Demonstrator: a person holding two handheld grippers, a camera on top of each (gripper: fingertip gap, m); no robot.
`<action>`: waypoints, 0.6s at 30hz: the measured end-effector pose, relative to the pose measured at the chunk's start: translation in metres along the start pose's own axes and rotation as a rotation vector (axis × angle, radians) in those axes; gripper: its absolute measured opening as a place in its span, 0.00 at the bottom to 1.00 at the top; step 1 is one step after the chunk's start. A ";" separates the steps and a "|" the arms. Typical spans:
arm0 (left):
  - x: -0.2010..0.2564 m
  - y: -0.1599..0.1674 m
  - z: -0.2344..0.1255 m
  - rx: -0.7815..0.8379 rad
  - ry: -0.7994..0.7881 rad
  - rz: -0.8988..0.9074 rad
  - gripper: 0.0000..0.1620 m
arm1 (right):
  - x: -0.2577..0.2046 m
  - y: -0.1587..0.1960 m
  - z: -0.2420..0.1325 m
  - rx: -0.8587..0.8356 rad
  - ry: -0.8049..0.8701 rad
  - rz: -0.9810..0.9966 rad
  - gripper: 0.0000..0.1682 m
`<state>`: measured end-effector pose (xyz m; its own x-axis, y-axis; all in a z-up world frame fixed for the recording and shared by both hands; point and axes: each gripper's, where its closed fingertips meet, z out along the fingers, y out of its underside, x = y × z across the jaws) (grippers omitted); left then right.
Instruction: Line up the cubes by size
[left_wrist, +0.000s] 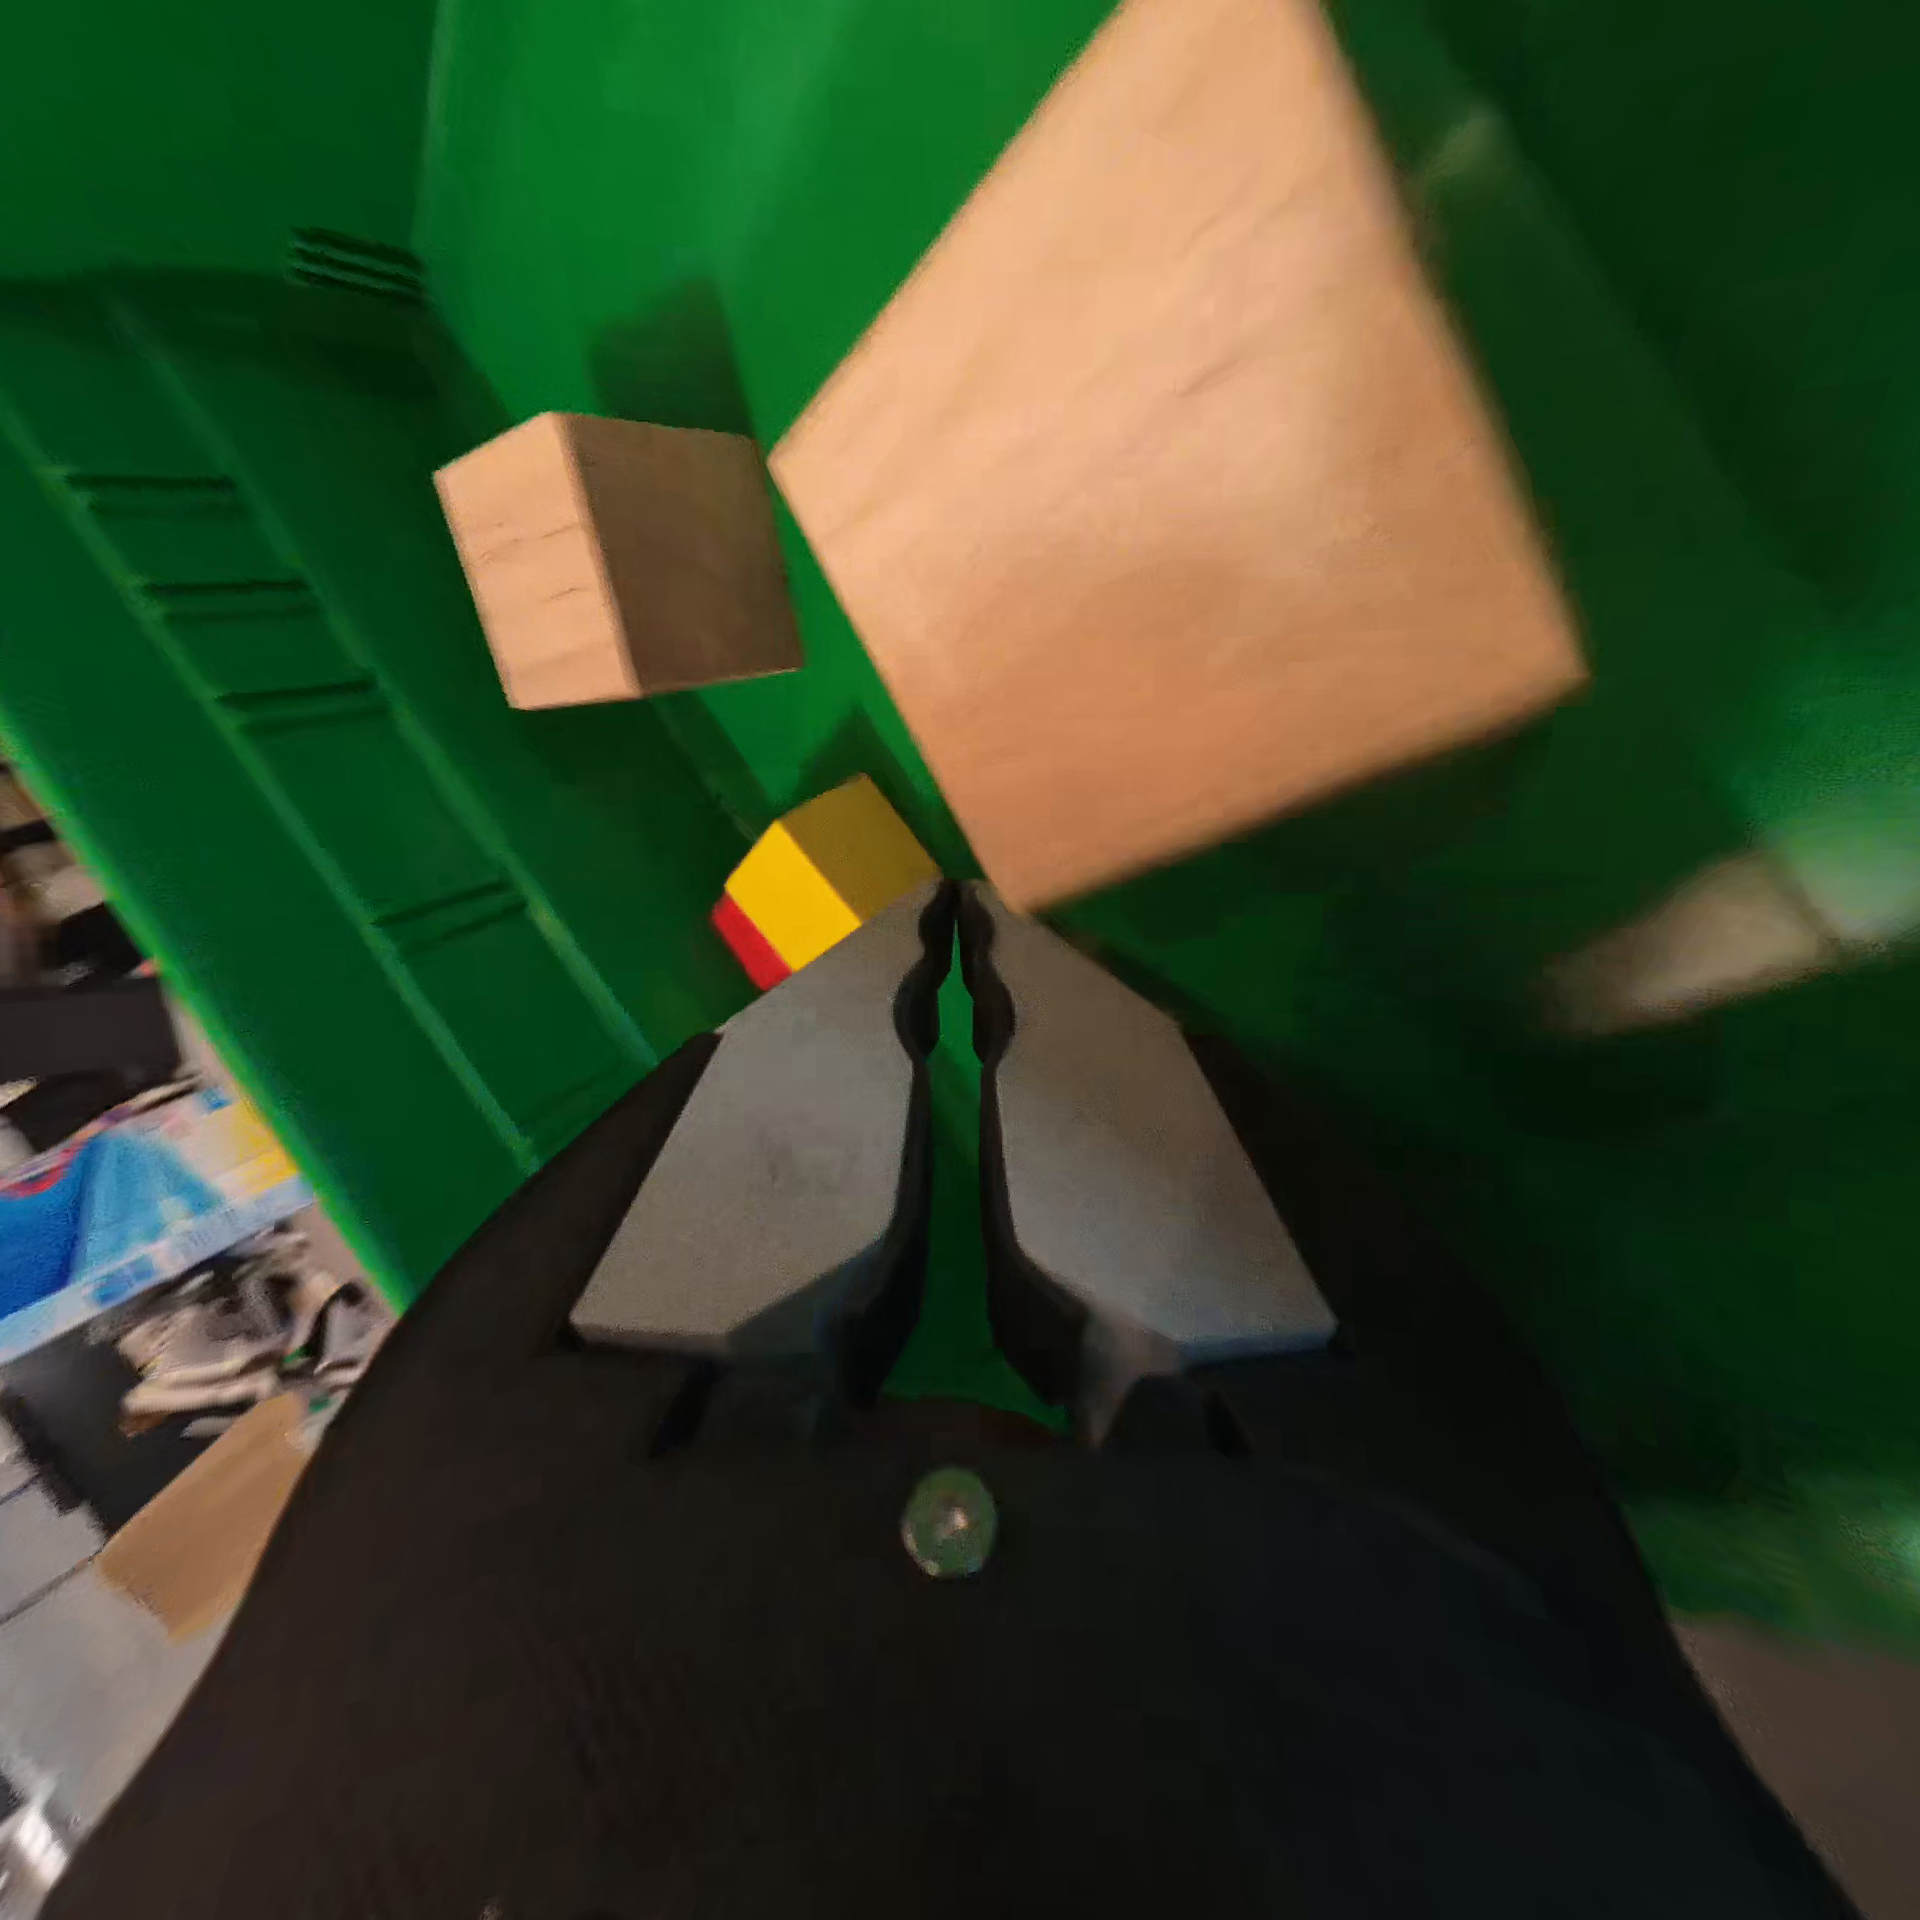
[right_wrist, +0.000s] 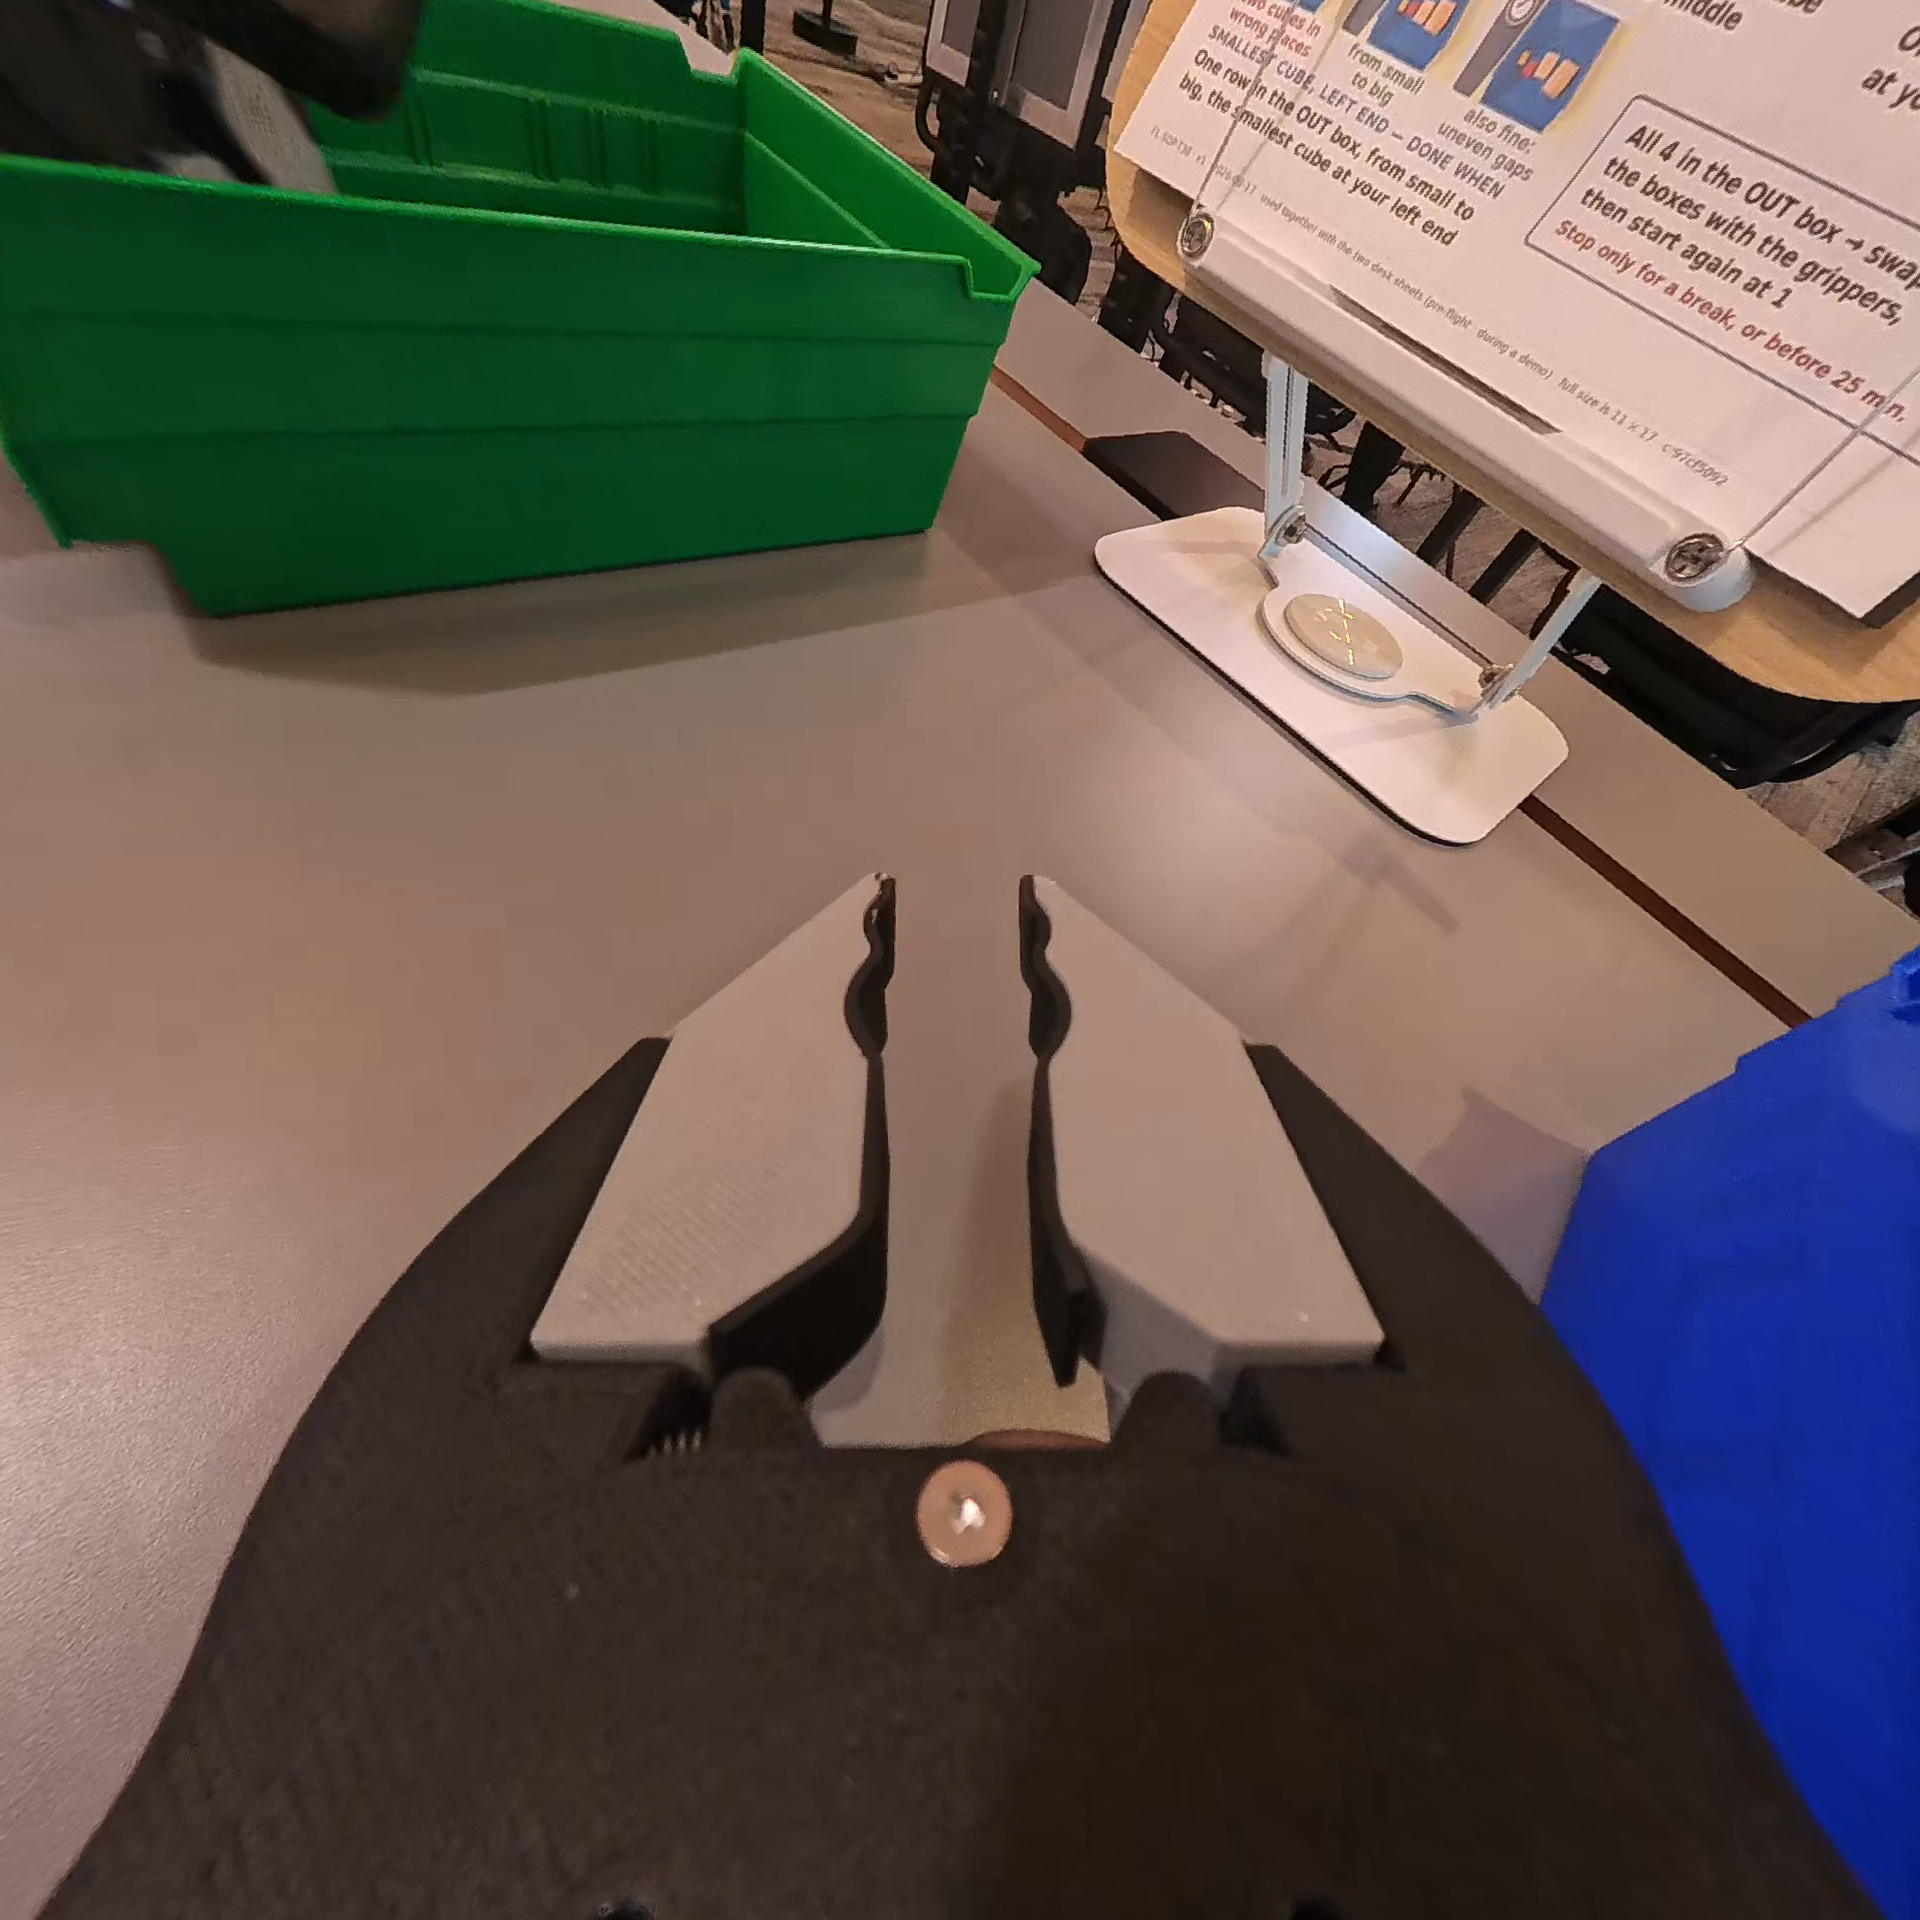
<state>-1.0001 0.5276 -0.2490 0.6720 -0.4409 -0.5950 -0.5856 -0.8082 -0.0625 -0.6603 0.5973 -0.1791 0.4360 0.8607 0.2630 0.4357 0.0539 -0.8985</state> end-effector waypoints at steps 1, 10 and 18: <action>-0.015 -0.005 0.007 -0.003 -0.076 -0.014 0.00 | 0.000 0.000 0.000 -0.002 -0.001 0.000 0.12; -0.050 -0.034 -0.022 0.263 -0.319 -0.274 0.00 | -0.001 -0.001 0.000 0.004 -0.008 0.000 0.12; -0.014 -0.050 -0.104 0.634 -0.212 -0.430 0.07 | -0.002 0.002 0.001 -0.015 -0.005 -0.017 0.12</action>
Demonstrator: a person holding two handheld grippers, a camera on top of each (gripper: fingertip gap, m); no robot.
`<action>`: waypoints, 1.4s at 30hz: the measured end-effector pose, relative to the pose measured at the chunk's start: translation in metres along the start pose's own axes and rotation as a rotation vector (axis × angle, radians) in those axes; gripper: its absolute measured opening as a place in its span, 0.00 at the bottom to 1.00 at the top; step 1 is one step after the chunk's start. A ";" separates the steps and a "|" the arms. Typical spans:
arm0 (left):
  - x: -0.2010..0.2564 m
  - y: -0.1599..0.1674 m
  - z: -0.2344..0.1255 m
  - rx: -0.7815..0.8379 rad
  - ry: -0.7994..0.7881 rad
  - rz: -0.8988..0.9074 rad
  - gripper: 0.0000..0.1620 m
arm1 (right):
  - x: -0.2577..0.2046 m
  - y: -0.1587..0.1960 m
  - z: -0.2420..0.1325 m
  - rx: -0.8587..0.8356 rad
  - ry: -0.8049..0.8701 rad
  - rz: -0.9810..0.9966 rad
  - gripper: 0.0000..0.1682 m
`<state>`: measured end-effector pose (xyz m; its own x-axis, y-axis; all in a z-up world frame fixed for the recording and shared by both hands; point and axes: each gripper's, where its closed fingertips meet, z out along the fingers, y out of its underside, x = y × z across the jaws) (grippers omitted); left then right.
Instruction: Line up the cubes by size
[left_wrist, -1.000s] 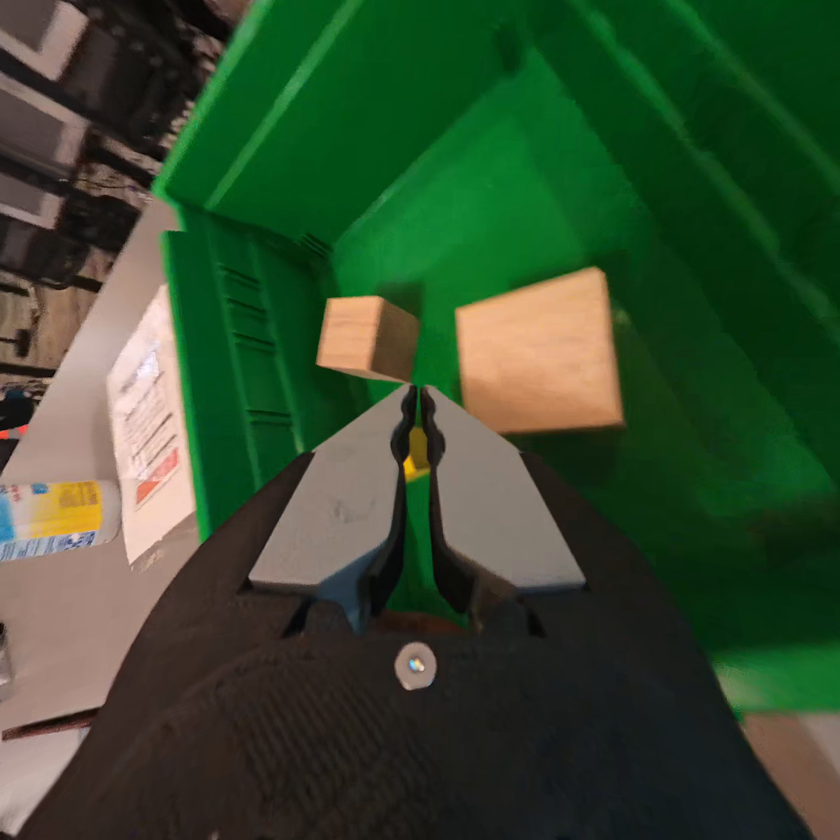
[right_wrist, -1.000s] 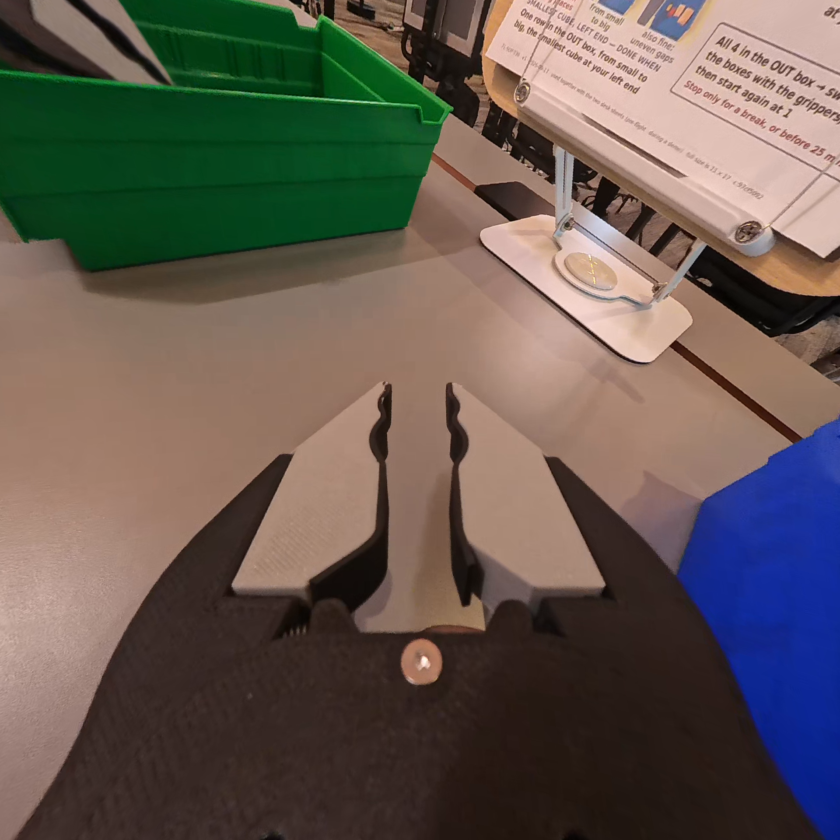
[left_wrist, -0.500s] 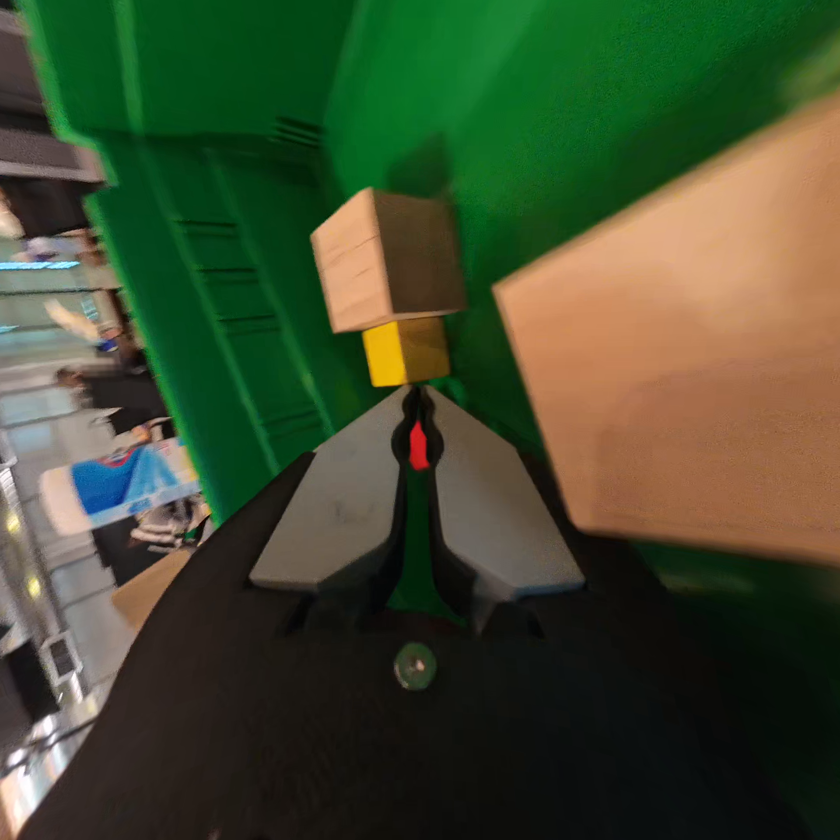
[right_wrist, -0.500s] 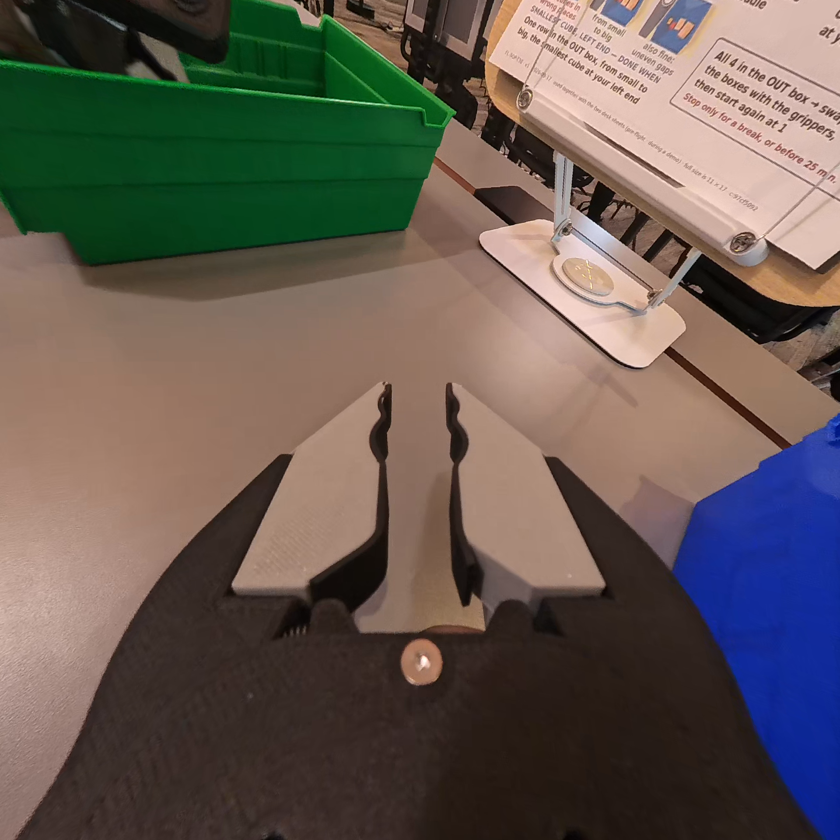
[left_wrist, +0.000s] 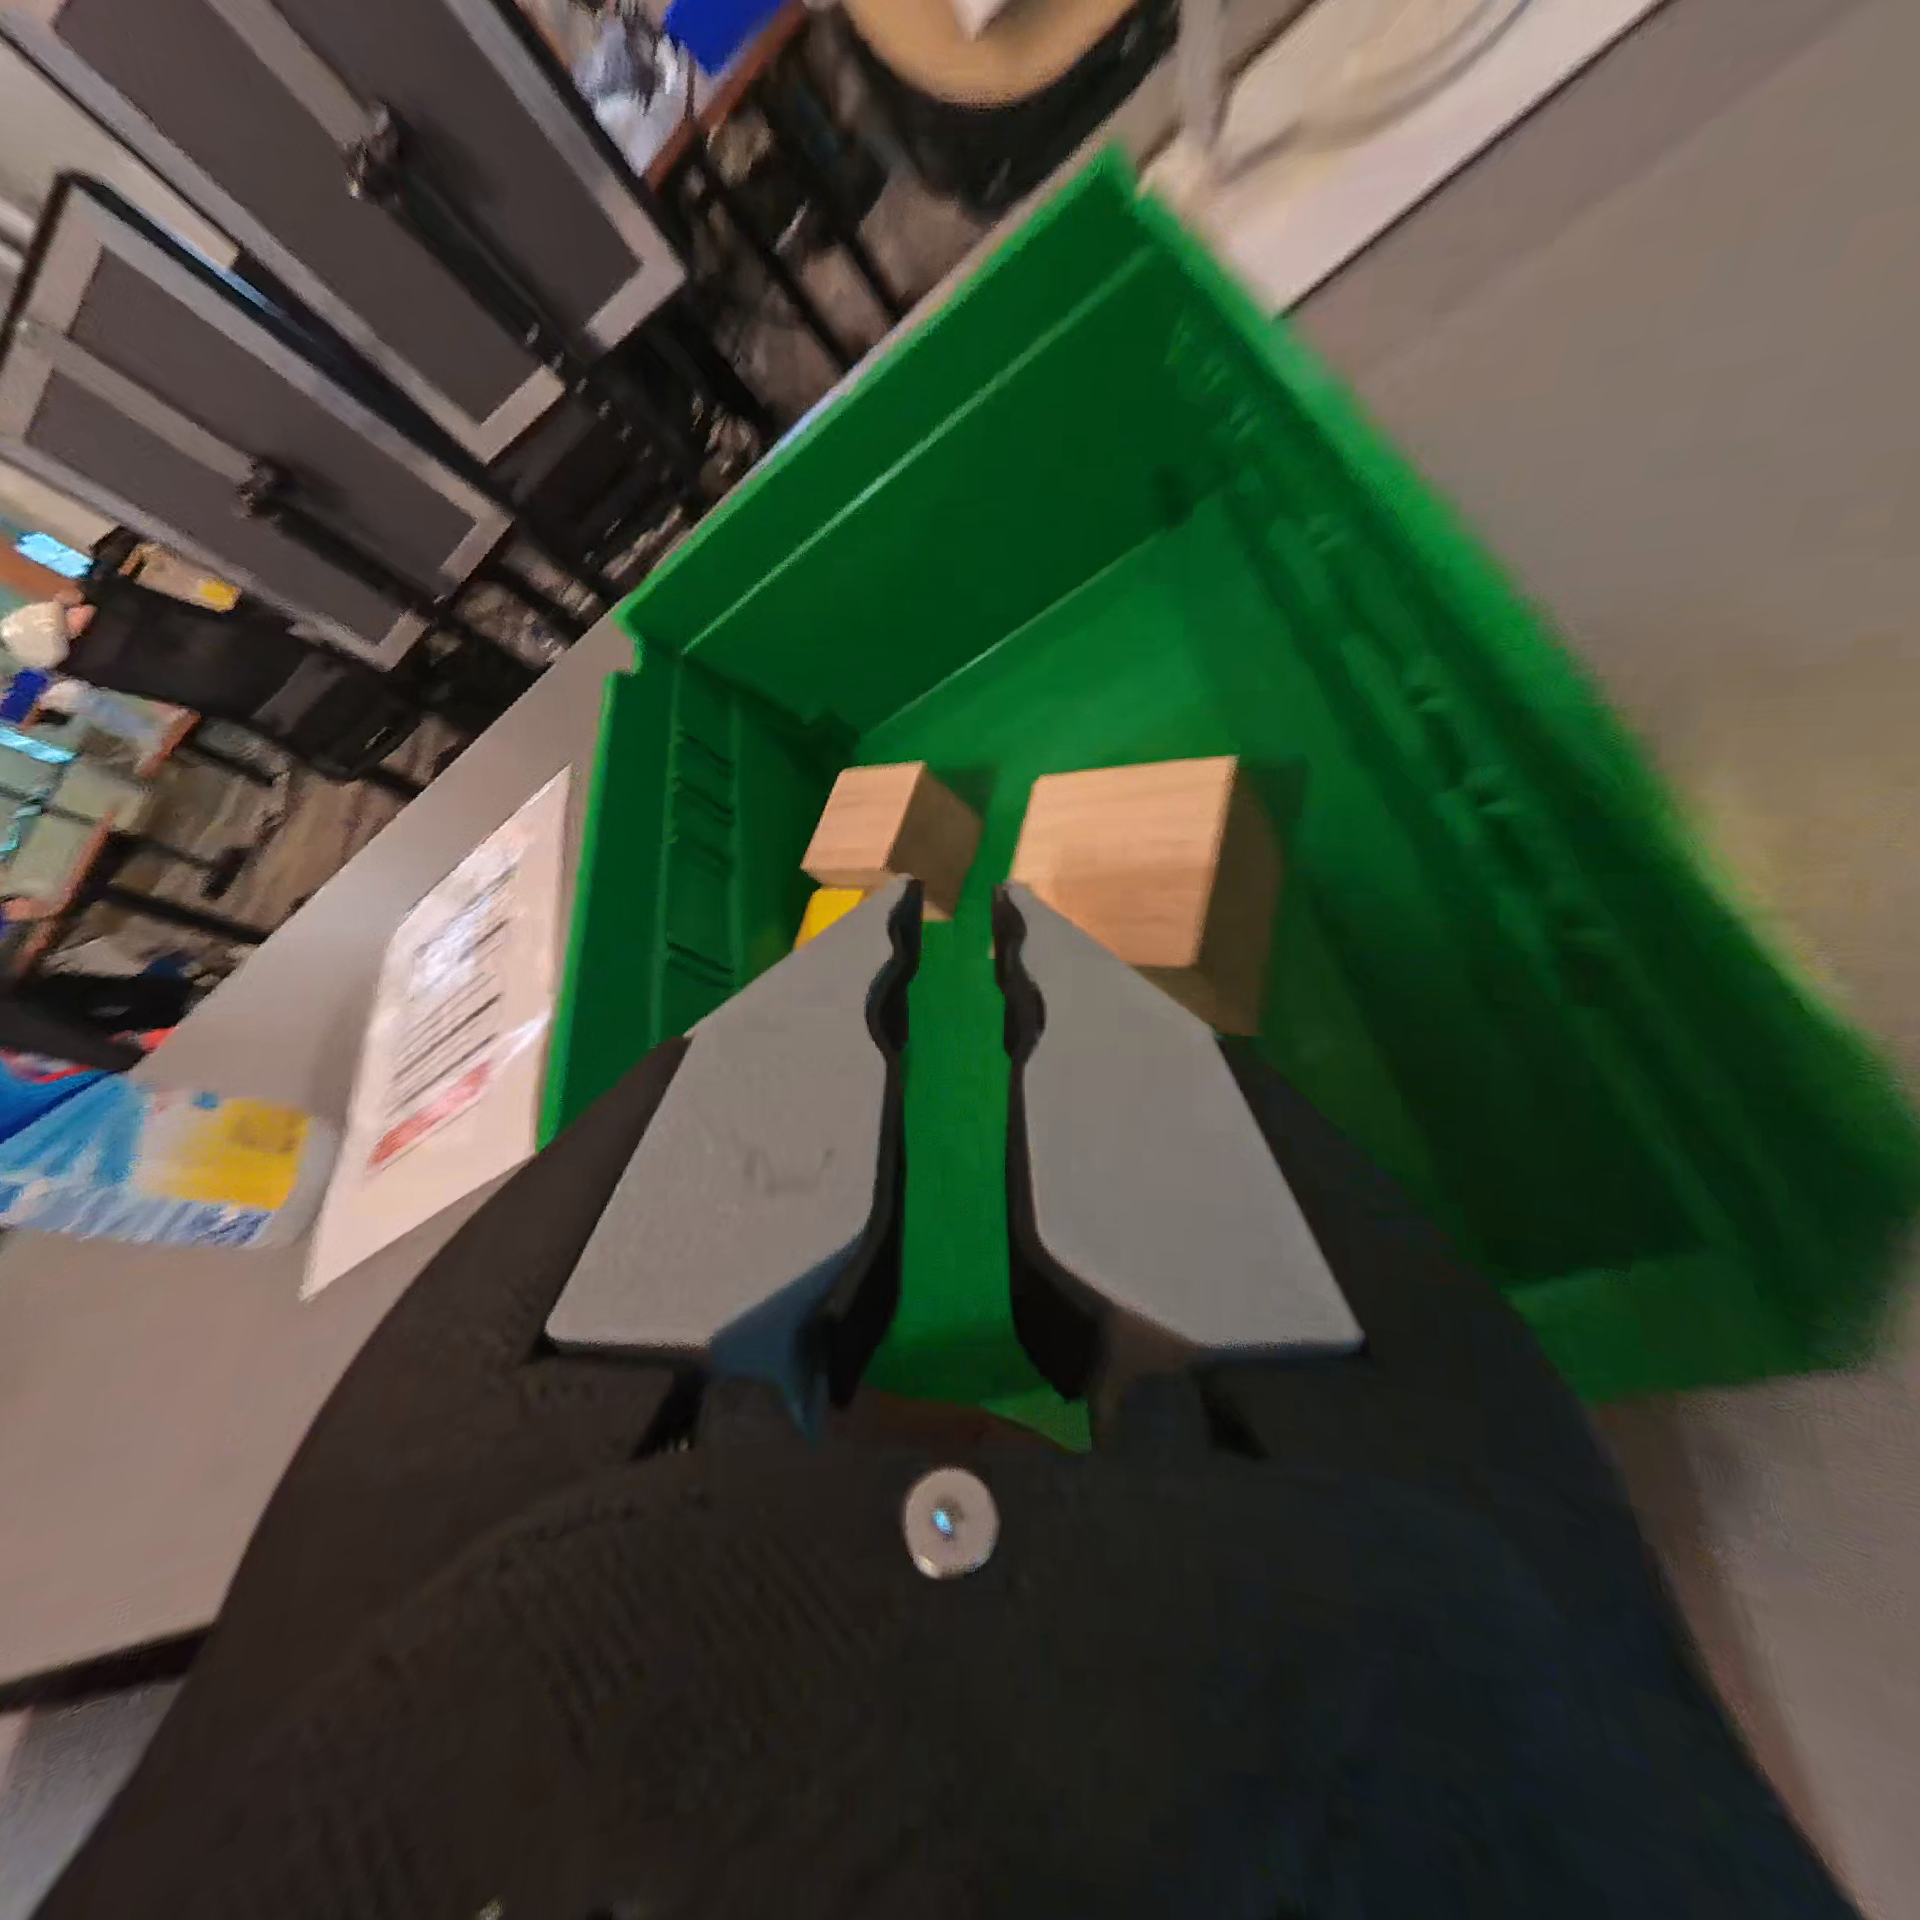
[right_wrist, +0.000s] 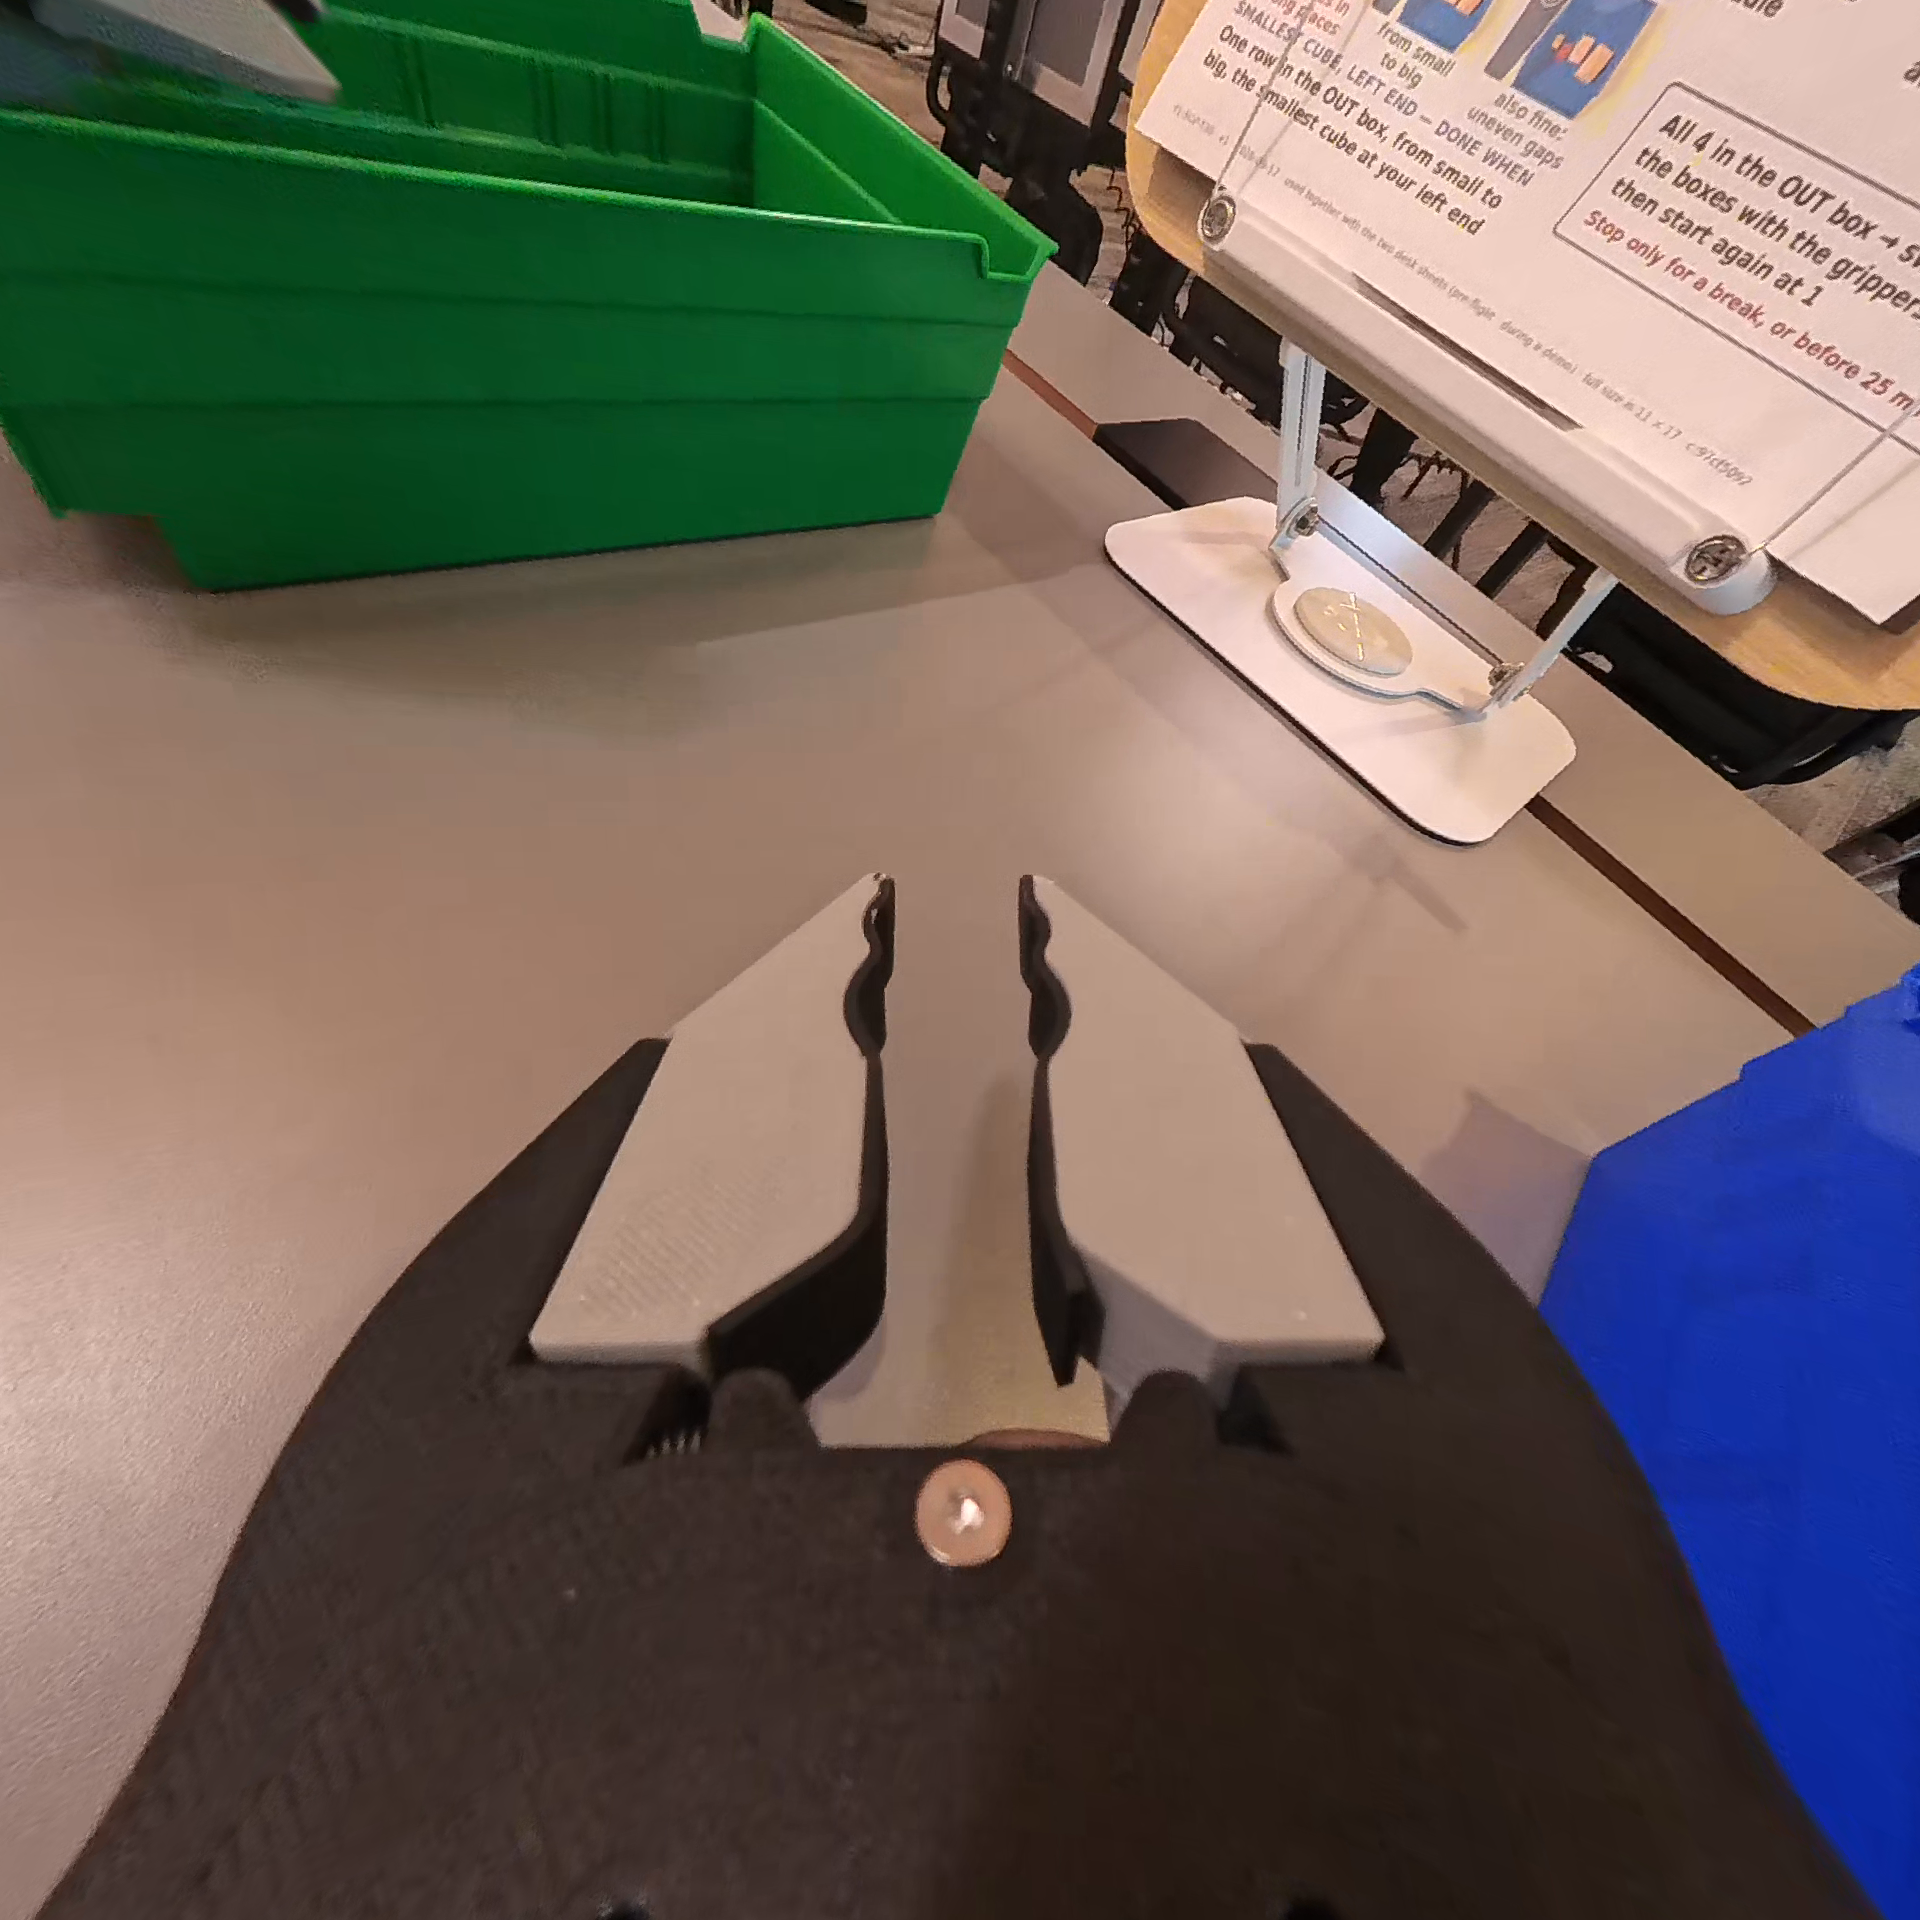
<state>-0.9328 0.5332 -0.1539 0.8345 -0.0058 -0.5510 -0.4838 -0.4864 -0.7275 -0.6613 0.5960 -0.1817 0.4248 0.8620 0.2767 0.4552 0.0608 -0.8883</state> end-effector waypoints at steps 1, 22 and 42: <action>0.008 -0.008 -0.008 0.052 0.045 -0.046 0.07 | 0.000 0.000 0.000 -0.002 0.002 0.000 0.12; 0.051 -0.039 -0.039 0.228 0.241 -0.098 0.09 | 0.008 -0.002 -0.004 0.007 0.035 -0.021 0.12; 0.089 -0.034 -0.084 0.219 0.560 -0.071 0.33 | 0.009 -0.005 -0.007 0.018 0.047 -0.031 0.12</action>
<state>-0.8205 0.4760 -0.1440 0.8499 -0.4678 -0.2425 -0.4152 -0.3113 -0.8548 -0.6544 0.6002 -0.1720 0.4469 0.8352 0.3206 0.4545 0.0967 -0.8855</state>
